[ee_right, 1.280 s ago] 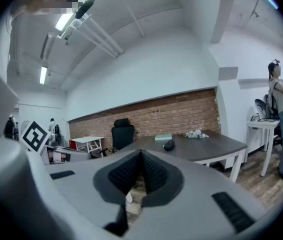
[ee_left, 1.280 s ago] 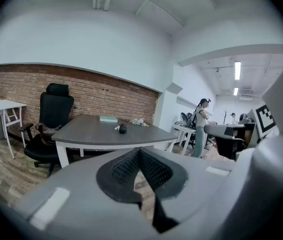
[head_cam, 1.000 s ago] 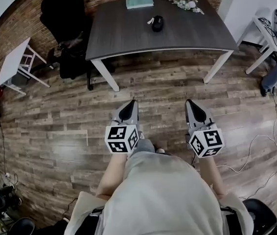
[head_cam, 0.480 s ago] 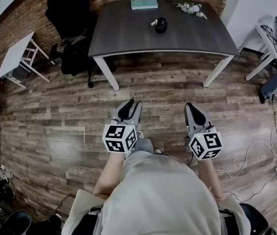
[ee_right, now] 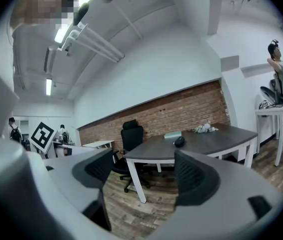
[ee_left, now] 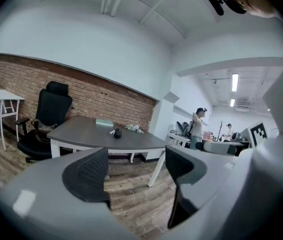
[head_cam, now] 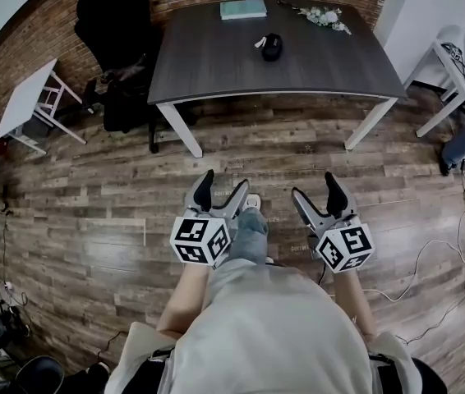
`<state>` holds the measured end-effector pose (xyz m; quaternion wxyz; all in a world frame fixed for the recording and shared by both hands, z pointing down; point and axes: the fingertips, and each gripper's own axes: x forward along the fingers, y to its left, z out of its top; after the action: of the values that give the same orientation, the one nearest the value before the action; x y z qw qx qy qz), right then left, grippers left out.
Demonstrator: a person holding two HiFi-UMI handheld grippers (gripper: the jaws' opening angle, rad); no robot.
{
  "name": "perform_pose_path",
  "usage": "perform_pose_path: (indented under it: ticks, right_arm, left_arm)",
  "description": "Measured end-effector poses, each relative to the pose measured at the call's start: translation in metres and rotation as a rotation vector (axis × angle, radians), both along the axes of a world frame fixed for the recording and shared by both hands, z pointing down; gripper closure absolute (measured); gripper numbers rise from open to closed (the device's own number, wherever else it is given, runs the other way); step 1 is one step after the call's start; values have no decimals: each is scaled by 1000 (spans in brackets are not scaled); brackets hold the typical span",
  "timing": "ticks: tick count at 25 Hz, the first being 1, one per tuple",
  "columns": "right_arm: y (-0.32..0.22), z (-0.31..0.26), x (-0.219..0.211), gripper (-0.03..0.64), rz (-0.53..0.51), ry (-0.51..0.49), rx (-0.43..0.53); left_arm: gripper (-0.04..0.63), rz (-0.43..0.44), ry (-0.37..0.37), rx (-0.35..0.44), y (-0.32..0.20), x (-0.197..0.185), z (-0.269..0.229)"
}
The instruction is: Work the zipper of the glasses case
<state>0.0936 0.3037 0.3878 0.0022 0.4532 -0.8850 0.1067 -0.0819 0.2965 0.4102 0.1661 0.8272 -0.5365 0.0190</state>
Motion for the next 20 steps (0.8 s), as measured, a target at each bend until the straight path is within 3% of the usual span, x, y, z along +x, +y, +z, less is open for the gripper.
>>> perform_pose_path:
  ticks: [7, 20]
  right_arm:
    - [-61, 9, -3, 245, -18, 28, -22]
    - [-221, -14, -35, 247, -22, 34, 5]
  left_arm:
    - [252, 38, -21, -16, -62, 12, 13]
    - [252, 59, 5, -24, -230, -1, -1]
